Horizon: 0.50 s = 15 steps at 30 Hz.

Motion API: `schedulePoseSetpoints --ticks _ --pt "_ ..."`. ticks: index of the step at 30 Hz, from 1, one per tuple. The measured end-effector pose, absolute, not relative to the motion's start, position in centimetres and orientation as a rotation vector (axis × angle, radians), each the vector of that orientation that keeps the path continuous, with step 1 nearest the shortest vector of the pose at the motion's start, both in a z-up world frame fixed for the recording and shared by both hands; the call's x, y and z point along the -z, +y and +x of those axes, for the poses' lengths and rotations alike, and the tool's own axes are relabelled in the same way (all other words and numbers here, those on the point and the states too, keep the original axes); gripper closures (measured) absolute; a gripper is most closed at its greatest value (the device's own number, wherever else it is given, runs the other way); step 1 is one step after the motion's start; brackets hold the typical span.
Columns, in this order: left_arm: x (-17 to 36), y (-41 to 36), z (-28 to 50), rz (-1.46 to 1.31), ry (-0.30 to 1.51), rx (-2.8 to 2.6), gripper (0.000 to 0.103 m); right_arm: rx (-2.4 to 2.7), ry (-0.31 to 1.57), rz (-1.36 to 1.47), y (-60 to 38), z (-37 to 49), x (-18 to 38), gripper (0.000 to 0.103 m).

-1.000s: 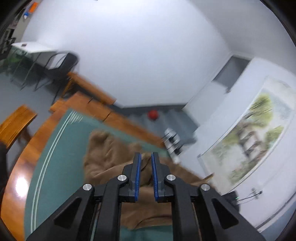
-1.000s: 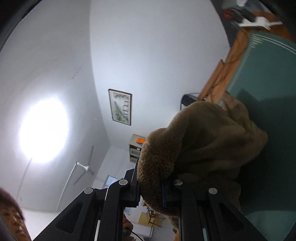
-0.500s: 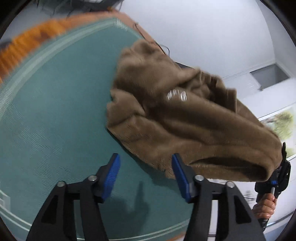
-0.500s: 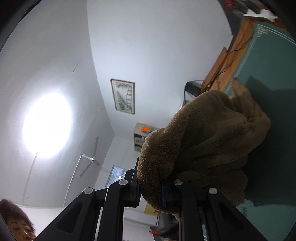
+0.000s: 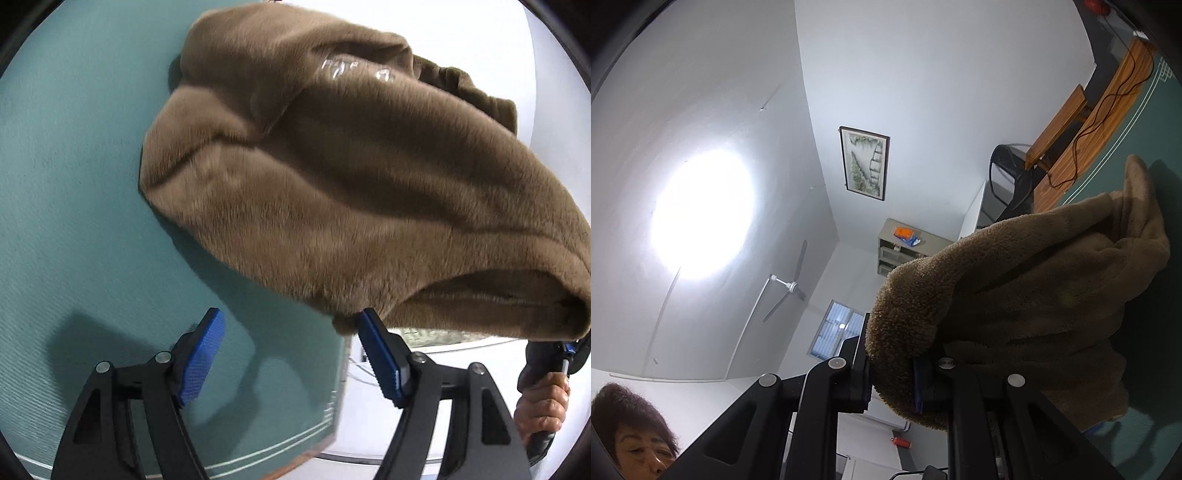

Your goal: Fold clothes

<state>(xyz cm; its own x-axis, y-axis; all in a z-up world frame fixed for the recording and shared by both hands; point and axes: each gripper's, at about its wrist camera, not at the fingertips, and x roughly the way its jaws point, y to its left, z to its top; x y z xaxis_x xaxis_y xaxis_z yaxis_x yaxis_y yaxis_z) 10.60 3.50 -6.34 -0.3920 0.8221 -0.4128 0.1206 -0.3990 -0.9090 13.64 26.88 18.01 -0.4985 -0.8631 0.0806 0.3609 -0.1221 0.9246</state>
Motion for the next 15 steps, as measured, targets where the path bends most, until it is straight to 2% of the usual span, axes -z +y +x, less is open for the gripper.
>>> schedulePoseSetpoints --ticks 4,13,15 --pt "7.2 3.5 11.0 -1.290 -1.391 -1.823 0.025 1.735 -1.238 0.629 25.9 13.3 -18.7 0.084" --pt "8.6 1.7 9.6 -1.090 -1.745 -1.698 0.022 1.701 -1.204 0.624 24.5 13.6 -20.9 0.084" --pt "8.7 2.3 9.8 -1.085 -1.746 -1.687 0.022 1.701 -1.201 0.622 24.2 13.6 -21.2 0.084"
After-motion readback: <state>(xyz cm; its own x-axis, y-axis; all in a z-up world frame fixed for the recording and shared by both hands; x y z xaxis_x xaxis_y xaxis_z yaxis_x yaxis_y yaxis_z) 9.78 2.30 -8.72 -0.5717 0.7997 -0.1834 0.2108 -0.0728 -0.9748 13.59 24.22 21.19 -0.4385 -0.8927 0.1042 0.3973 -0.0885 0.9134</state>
